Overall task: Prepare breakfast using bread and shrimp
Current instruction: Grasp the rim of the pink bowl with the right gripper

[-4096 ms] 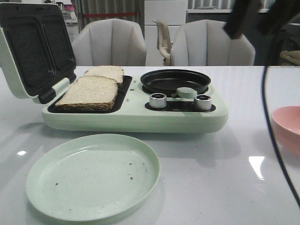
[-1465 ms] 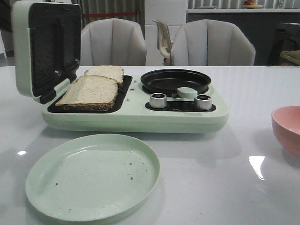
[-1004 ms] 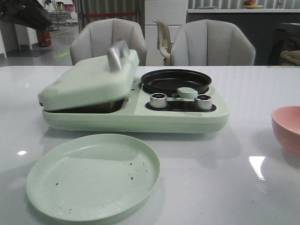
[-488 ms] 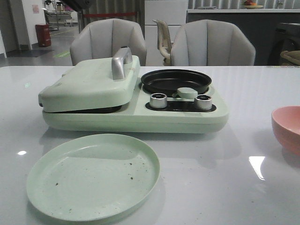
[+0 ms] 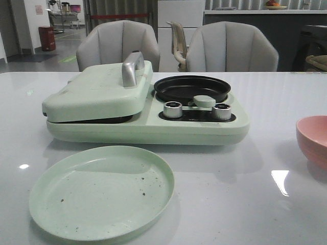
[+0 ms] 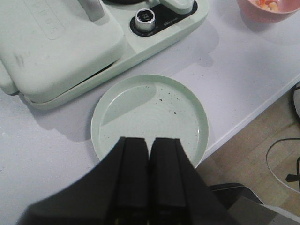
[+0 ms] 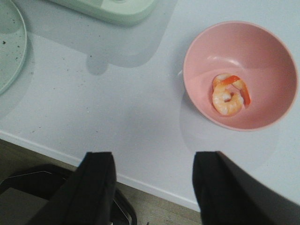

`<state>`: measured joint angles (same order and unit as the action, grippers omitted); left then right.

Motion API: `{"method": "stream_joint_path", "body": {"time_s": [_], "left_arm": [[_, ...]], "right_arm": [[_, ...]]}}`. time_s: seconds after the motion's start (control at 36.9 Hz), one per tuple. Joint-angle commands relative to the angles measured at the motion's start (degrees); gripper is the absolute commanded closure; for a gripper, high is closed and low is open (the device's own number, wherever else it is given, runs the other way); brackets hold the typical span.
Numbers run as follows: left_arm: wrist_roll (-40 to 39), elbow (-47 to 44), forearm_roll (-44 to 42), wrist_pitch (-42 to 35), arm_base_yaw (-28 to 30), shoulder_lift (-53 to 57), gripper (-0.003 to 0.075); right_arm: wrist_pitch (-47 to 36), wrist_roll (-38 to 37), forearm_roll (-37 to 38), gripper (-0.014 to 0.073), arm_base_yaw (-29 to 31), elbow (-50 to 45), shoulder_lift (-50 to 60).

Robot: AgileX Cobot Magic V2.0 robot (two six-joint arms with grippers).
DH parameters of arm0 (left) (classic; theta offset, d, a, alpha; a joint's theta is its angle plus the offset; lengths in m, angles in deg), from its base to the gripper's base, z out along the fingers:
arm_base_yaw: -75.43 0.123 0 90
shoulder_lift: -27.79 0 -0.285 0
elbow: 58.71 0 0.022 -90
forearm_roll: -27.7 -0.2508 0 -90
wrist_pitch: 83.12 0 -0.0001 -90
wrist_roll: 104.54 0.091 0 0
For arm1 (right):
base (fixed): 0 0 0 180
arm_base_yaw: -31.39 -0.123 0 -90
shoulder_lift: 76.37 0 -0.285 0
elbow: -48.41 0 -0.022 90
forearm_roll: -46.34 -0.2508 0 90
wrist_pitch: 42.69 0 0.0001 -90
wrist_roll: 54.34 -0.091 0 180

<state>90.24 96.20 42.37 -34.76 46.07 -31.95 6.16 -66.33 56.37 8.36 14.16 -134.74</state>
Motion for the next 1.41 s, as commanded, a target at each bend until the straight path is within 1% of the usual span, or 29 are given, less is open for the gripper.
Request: {"method": "stream_joint_path", "body": {"time_s": [0.0,0.11,0.33,0.41,0.49,0.6,0.65,0.73,0.84,0.9,0.92,1.14,1.19,1.33,1.38], "left_arm": [[-0.5,0.5,0.9,-5.6,-0.6,2.1,0.0619],[-0.5,0.3,0.9,-6.0,-0.6,2.3,0.0619],[-0.5,0.3,0.9,-5.0,-0.6,1.7,0.0619],[-0.5,0.3,0.9,-5.1,-0.6,1.7,0.0619],[-0.5,0.3,0.9,-5.3,-0.6,1.7,0.0619],[-0.5,0.3,0.9,-5.4,-0.6,1.7,0.0619],[-0.5,0.3,0.9,-5.4,-0.6,1.7,0.0619],[-0.5,0.3,0.9,-5.4,-0.6,1.7,0.0619],[-0.5,0.3,0.9,-5.4,-0.6,1.7,0.0619],[-0.5,0.3,0.9,-5.4,-0.6,1.7,0.0619],[-0.5,0.3,0.9,-5.4,-0.6,1.7,0.0619],[-0.5,0.3,0.9,-5.4,-0.6,1.7,0.0619],[-0.5,0.3,0.9,-5.4,-0.6,1.7,0.0619],[-0.5,0.3,0.9,-5.4,-0.6,1.7,0.0619],[-0.5,0.3,0.9,-5.4,-0.6,1.7,0.0619]], "right_arm": [[-3.7,-0.2,1.2,0.0111,0.3,1.4,0.7],[-3.7,-0.2,1.2,0.0111,0.3,1.4,0.7],[-9.4,-0.1,1.9,0.0111,0.3,1.5,0.3],[-7.4,-0.1,4.2,0.0111,1.3,4.0,-2.9],[-4.7,-0.1,5.2,0.0111,6.3,8.4,-7.0],[-3.1,0.6,5.0,0.0111,16.6,13.6,-13.7],[-2.2,0.6,3.5,0.0111,21.5,15.4,-17.2],[-1.5,3.3,-2.2,0.0111,28.0,17.1,-22.5],[-1.6,12.7,-13.3,0.0111,34.7,18.8,-30.3],[-2.1,17.4,-17.7,0.0111,37.0,19.6,-34.5],[-2.5,18.3,-18.0,0.0111,37.6,19.9,-36.3],[-9.5,18.7,-17.3,0.0113,38.3,20.4,-46.6],[-10.0,18.7,-17.3,0.0155,38.3,20.4,-47.6],[-11.3,18.7,-17.3,0.0385,38.3,20.4,-47.9],[-11.3,18.7,-17.3,0.0456,38.3,20.4,-47.9]]}}
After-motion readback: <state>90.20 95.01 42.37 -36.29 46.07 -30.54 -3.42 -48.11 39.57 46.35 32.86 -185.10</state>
